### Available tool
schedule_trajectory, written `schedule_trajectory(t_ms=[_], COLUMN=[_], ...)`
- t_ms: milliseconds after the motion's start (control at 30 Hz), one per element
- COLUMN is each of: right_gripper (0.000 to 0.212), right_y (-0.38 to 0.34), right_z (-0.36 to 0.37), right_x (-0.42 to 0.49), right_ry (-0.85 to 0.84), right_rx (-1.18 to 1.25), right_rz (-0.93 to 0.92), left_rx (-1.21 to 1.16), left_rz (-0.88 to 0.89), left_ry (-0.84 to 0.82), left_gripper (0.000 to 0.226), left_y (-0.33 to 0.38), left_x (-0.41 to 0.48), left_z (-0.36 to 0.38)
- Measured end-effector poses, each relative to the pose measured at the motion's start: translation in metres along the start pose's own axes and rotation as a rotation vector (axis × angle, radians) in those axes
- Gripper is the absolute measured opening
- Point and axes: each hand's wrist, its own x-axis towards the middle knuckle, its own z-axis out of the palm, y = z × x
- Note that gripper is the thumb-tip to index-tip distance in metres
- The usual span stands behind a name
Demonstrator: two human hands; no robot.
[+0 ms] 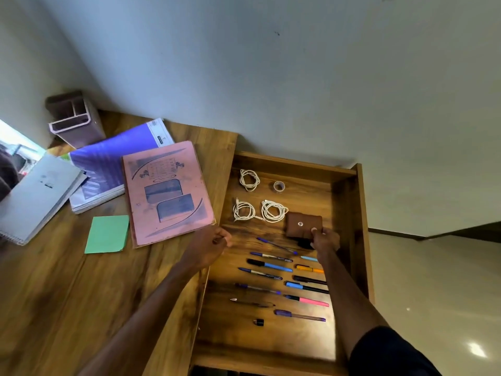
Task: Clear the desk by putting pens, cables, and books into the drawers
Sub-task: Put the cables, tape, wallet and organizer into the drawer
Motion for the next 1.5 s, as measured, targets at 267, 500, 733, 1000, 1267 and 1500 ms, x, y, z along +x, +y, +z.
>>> schedule_trajectory(t_ms=[267,500,733,1000,1267,1500], right_gripper=[0.032,0.036,0.034,0.025,0.02,0.021], right_y=[-0.007,-0.002,-0.001,-0.036,-0.097,-0.145], right_z=[0.001,0.0,0.011,0.049,0.131,0.228], right_x=[-0.018,-0.016,-0.033,-0.095,-0.179,-0.246], right_ry=[0.043,0.025,0.138,0.027,-0.132,-0.357], right_rx=[-0.263,-0.308,-0.312,-0.181,-0.026,-0.016], right_rz=[-0.209,-0.228,-0.328,-0.639,-0.947,-1.224], left_rx=[0.077,0.093,0.1,0.023,-0.006,0.032], left_rz=[-0.01,0.04,0.045,0.051,-0.045,-0.303], left_ry=[-0.005,-0.037,-0.052,0.069,0.38,0.653], left_gripper=[0.009,0.018,0.019,0.018,0.015,0.025], left_y=[-0.003,0.022,0.026,0.011,-0.031,-0.108], left_x=[0.006,0.022,0.025,0.017,0.001,-0.018], left_z=[0.016,0.047,0.051,0.015,-0.069,-0.155])
